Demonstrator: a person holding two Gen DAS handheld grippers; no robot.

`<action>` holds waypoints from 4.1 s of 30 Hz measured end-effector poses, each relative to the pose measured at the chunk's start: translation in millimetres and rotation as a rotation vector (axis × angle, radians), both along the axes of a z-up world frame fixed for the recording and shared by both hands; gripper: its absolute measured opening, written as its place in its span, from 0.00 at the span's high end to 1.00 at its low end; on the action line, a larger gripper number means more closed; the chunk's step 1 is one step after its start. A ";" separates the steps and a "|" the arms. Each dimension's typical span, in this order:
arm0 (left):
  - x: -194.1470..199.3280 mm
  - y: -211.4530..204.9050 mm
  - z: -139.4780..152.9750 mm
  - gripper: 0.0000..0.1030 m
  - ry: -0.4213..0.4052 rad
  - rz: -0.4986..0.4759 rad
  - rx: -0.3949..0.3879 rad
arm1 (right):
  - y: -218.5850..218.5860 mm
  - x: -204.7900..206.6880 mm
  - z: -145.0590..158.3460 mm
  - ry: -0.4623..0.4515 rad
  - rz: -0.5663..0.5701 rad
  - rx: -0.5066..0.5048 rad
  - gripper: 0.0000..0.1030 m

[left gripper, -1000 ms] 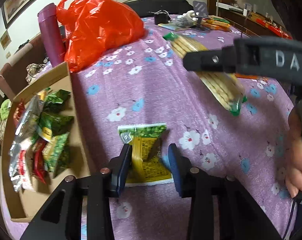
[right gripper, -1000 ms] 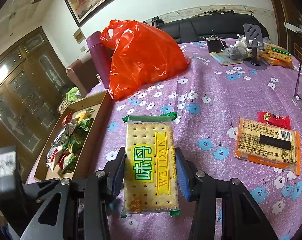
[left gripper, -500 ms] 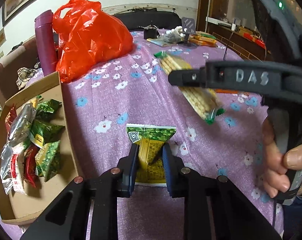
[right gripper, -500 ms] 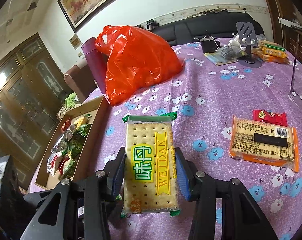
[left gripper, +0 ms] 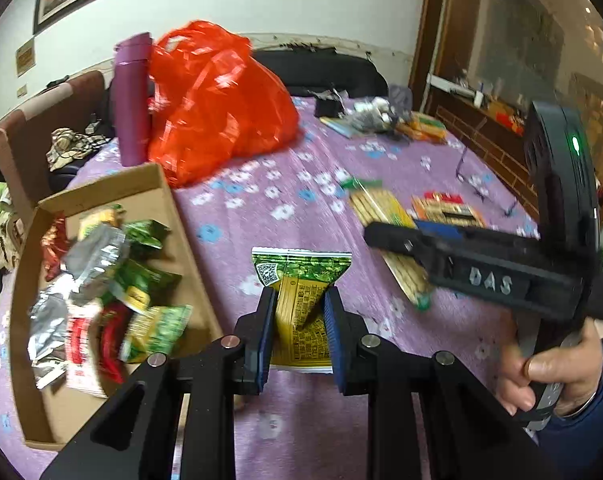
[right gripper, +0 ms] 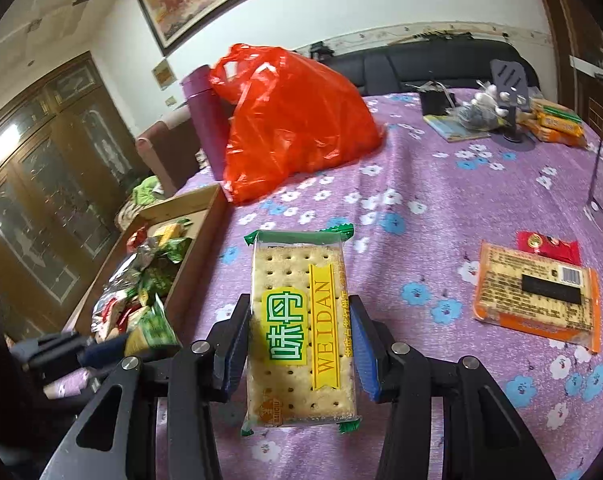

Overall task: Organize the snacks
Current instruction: 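Hold the yellow-green packet with the left gripper while the right carries the cracker pack, then lower the yellow-green packet into the tray with the left gripper while the right drops the cracker pack, then move both grippers back over the table toward the remaining snacks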

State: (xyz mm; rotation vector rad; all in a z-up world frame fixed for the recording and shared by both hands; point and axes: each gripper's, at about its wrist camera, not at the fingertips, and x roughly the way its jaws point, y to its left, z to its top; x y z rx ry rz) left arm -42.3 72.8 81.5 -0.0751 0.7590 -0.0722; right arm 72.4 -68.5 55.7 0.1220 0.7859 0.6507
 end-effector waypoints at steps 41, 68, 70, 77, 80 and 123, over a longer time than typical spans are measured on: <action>26.8 203.4 -13.3 0.78 0.053 0.432 -0.129 | 232.7 78.3 3.5 0.248 0.186 0.036 0.51; 22.7 200.8 -18.1 0.72 0.072 0.446 -0.091 | 245.4 63.8 -7.5 0.229 0.194 -0.021 0.41; 22.2 198.9 -17.0 0.68 0.072 0.445 -0.089 | 240.6 61.8 -6.8 0.227 0.193 -0.014 0.41; 15.7 190.5 -13.2 0.64 0.062 0.432 -0.079 | 226.1 53.8 -1.7 0.224 0.198 -0.005 0.40; 10.9 183.8 -11.2 0.62 0.054 0.427 -0.055 | 220.1 47.4 0.4 0.218 0.201 -0.002 0.40; -22.0 -7.6 -16.7 0.29 -0.164 0.268 0.362 | 36.2 25.6 -20.0 0.232 0.058 0.178 0.39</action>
